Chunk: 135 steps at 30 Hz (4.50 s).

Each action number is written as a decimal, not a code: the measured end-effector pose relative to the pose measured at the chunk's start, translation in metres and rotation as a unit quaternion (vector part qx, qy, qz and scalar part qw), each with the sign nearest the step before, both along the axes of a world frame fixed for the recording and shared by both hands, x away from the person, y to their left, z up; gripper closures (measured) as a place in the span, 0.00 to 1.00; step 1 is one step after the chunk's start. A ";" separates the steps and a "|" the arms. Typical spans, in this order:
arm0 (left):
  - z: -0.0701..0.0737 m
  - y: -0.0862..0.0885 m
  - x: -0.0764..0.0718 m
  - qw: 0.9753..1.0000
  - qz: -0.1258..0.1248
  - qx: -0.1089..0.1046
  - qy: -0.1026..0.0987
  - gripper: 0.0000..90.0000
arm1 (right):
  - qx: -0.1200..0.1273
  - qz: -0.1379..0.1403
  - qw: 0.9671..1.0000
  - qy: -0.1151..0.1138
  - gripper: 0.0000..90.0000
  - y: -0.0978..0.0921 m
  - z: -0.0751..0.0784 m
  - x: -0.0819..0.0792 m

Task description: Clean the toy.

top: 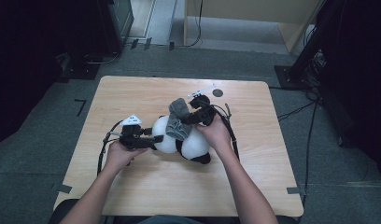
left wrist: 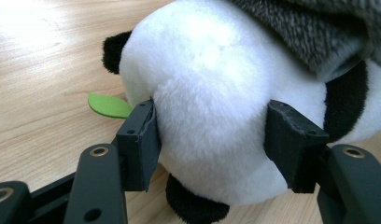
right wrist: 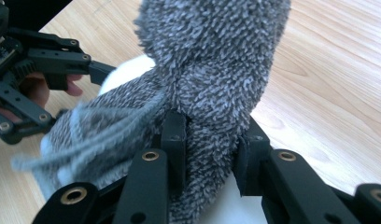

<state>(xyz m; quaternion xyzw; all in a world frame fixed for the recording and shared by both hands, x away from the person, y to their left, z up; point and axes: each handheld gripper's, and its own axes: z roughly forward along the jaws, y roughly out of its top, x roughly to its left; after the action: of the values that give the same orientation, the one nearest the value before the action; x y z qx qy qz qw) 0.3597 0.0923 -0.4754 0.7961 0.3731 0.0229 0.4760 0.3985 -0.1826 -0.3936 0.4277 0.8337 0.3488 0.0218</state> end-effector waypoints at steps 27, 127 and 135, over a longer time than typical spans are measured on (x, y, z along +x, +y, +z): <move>-0.001 0.002 0.000 1.000 -0.003 -0.006 0.000 0.43 | 0.025 -0.092 0.995 -0.005 0.80 -0.103 0.002 -0.027; -0.009 -0.024 -0.014 0.998 -0.028 0.022 -0.055 0.42 | 0.082 -0.055 0.995 -0.021 0.81 -0.090 -0.005 -0.063; -0.011 -0.022 -0.013 0.998 -0.028 0.011 -0.052 0.42 | 0.124 -0.069 0.989 -0.033 0.83 -0.104 0.011 -0.070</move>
<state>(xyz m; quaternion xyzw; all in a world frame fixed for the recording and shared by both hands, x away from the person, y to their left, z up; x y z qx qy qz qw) 0.3464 0.0703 -0.4865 0.8091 0.3257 0.0550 0.4861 0.3284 -0.2865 -0.3827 0.4717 0.7511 0.4614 0.0203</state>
